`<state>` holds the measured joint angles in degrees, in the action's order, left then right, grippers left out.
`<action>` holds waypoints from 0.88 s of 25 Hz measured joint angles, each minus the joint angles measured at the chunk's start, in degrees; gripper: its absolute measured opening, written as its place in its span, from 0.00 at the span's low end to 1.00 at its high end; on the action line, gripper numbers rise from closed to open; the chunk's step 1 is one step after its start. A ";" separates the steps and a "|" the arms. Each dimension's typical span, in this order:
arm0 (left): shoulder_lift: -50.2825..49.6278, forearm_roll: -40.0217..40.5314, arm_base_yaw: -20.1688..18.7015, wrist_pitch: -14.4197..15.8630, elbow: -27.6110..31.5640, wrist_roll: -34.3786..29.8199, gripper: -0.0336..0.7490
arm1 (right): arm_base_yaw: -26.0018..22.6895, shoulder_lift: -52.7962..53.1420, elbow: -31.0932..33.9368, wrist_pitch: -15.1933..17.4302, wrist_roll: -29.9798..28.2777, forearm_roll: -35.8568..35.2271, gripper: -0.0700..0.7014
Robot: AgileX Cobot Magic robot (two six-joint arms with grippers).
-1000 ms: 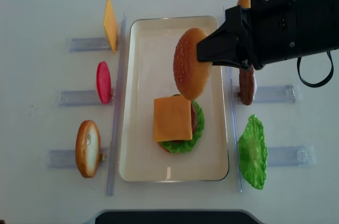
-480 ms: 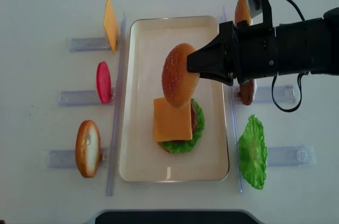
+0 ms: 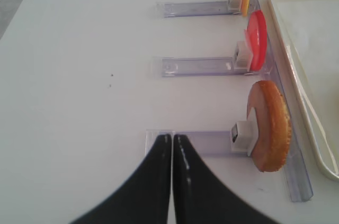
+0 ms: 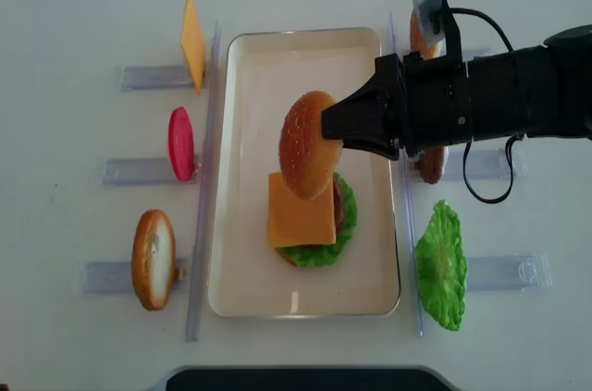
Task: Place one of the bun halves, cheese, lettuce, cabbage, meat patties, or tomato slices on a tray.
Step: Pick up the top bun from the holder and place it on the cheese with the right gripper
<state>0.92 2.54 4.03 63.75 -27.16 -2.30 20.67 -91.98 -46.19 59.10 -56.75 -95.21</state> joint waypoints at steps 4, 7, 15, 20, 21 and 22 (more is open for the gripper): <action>0.00 0.00 0.00 0.00 0.00 0.00 0.03 | 3.86 0.00 0.00 -3.77 0.36 0.47 0.27; 0.00 0.00 0.00 0.00 0.00 0.00 0.03 | 6.86 0.00 0.05 -8.10 0.36 1.38 0.27; 0.00 0.00 0.00 0.00 0.00 0.00 0.03 | 7.81 0.00 0.05 -12.39 0.39 1.54 0.27; 0.00 0.00 0.00 0.00 0.00 0.00 0.03 | 8.23 0.00 0.05 -12.52 1.42 1.54 0.27; 0.00 0.00 0.00 0.00 0.00 0.00 0.03 | 8.63 0.00 0.05 -12.65 1.66 1.54 0.27; 0.00 0.00 0.00 0.00 0.00 0.00 0.03 | 9.21 0.00 0.05 -12.89 1.80 1.54 0.27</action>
<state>0.92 2.54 4.03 63.75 -27.16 -2.30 29.88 -91.98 -46.15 46.21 -54.96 -93.67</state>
